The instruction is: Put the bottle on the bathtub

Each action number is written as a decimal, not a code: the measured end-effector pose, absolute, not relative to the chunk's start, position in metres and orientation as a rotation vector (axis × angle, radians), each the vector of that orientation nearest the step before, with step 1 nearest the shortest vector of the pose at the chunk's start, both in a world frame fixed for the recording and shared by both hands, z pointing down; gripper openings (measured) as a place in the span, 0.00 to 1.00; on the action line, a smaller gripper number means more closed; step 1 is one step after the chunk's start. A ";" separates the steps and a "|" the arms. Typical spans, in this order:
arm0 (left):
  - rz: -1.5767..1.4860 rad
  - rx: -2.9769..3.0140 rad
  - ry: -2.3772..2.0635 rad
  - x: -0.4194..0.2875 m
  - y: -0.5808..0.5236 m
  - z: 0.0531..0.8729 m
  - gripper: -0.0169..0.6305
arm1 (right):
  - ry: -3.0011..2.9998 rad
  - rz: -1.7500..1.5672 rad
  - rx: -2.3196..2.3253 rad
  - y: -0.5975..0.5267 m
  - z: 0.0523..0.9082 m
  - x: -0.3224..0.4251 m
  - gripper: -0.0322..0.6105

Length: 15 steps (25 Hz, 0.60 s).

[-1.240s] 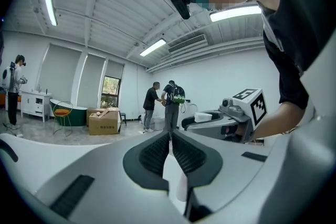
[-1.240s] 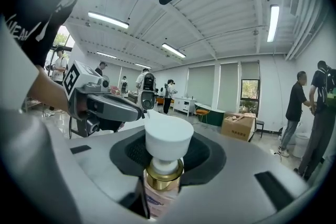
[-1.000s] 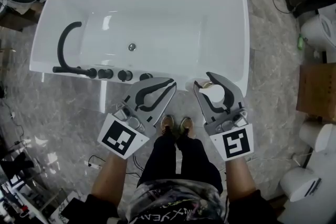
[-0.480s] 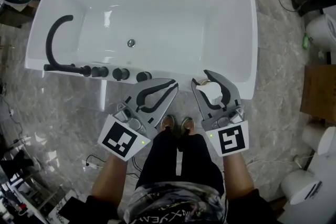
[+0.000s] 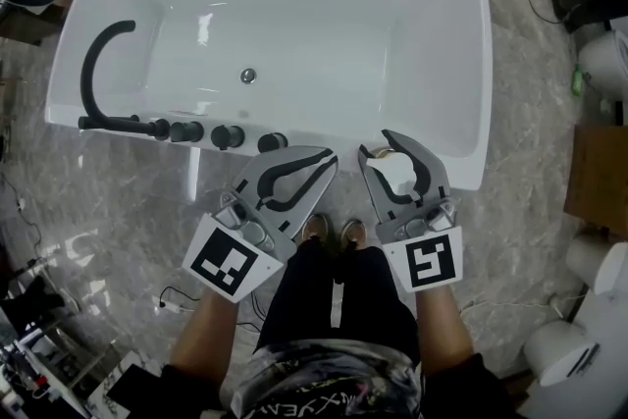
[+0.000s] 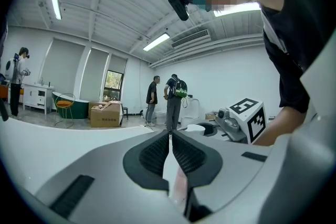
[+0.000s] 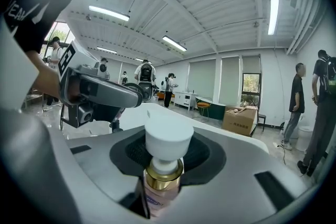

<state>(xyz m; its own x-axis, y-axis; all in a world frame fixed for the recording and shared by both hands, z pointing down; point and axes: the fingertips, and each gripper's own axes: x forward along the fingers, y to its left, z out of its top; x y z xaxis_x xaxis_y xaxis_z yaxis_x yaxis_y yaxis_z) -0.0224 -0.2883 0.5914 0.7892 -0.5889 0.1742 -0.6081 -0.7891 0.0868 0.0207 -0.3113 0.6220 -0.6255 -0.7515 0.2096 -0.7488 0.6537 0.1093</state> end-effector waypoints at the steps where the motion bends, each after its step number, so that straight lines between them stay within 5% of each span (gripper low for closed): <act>1: 0.208 2.841 -0.955 -0.023 -0.289 0.591 0.08 | -2.636 -0.019 1.217 -0.312 0.622 0.020 0.25; 15: 0.198 2.875 -0.929 -0.018 -0.290 0.584 0.08 | -2.629 -0.060 1.277 -0.313 0.616 0.023 0.30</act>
<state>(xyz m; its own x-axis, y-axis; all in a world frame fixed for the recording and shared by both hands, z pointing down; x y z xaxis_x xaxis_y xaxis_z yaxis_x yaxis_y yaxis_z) -0.0178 -0.2897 0.5841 0.8037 -0.5735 0.1588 -0.5883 -0.8058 0.0676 0.0228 -0.3131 0.6156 -0.5992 -0.7808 0.1768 -0.7720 0.6220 0.1306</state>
